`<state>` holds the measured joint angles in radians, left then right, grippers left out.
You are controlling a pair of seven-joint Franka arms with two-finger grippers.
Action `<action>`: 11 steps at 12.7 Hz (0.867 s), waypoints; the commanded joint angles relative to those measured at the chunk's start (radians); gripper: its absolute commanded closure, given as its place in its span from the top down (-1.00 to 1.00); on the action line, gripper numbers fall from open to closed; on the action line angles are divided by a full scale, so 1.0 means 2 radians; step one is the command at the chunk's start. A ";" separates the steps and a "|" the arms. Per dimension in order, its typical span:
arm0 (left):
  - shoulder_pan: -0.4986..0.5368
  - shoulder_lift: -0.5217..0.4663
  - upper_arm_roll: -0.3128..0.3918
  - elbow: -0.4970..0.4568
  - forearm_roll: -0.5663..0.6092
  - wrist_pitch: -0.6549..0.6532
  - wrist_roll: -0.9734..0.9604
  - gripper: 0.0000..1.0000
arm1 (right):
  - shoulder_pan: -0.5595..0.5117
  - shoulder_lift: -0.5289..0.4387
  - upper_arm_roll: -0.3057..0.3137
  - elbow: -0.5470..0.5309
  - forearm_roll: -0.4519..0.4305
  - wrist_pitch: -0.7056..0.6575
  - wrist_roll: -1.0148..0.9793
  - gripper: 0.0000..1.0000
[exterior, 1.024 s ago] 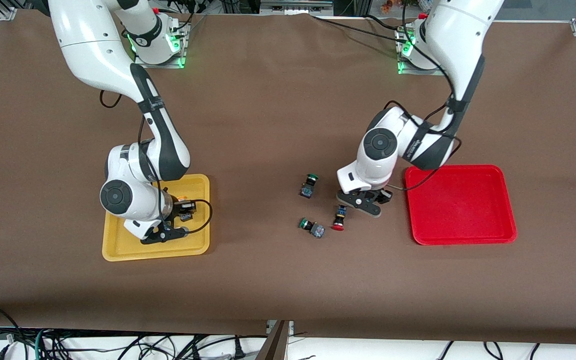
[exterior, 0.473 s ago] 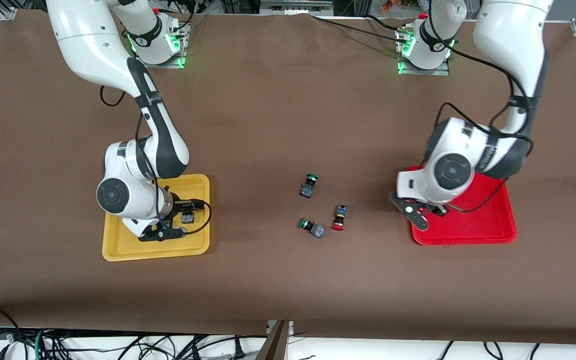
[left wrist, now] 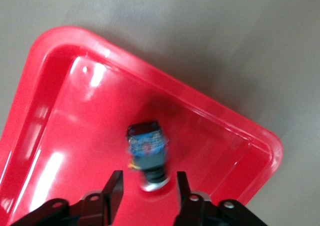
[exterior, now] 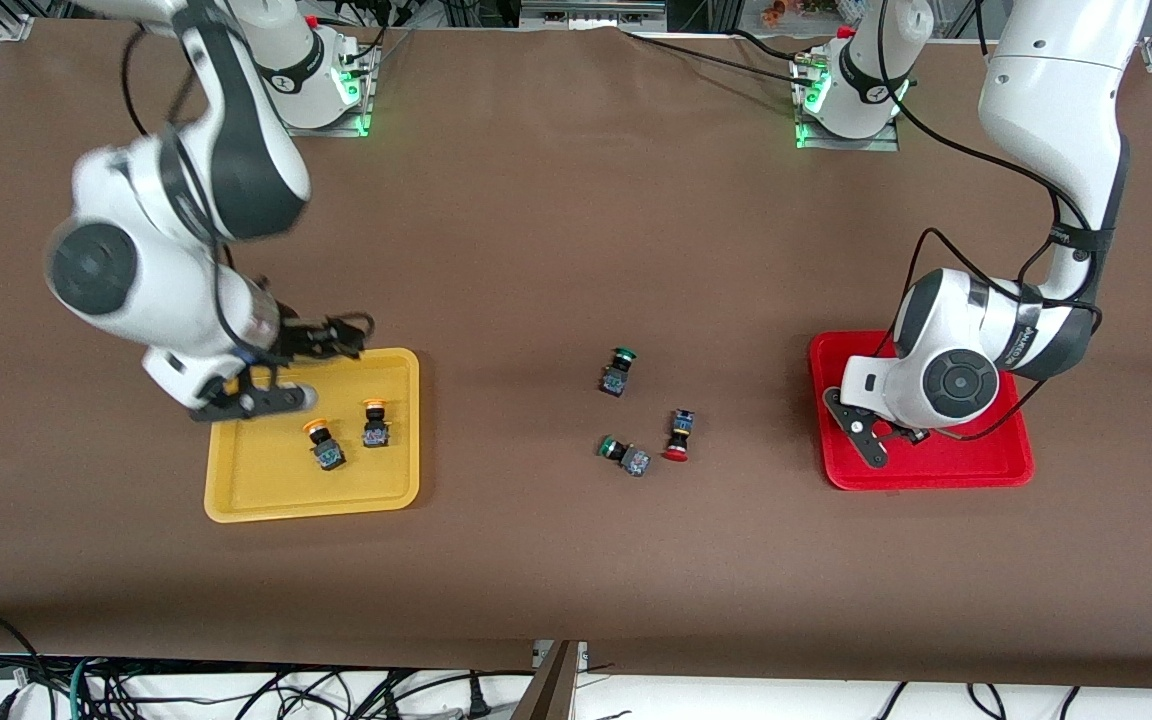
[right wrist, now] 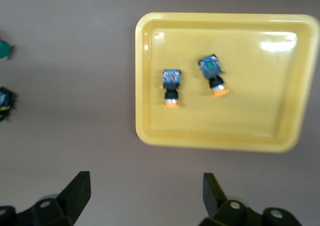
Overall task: Place red and yellow buttons in trays
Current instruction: 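Raise the right gripper to rest while the left gripper reaches the red button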
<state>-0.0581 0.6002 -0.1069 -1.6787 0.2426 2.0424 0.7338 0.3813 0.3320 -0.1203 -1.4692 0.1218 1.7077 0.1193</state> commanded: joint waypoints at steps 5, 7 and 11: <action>-0.025 -0.019 -0.045 0.054 -0.104 -0.003 -0.128 1.00 | -0.002 -0.101 -0.031 -0.071 -0.022 -0.031 -0.054 0.99; -0.052 0.036 -0.045 0.123 -0.146 0.000 -0.180 1.00 | -0.002 -0.116 -0.032 -0.090 -0.023 -0.029 -0.057 0.99; -0.087 0.087 -0.043 0.147 -0.150 0.101 -0.265 1.00 | -0.003 -0.123 -0.032 -0.107 -0.023 -0.016 -0.058 0.99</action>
<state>-0.2123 0.7212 -0.2004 -1.4209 -0.0468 2.1667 0.2719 0.3770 0.1221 -0.1884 -1.6392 0.0854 1.6566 0.0195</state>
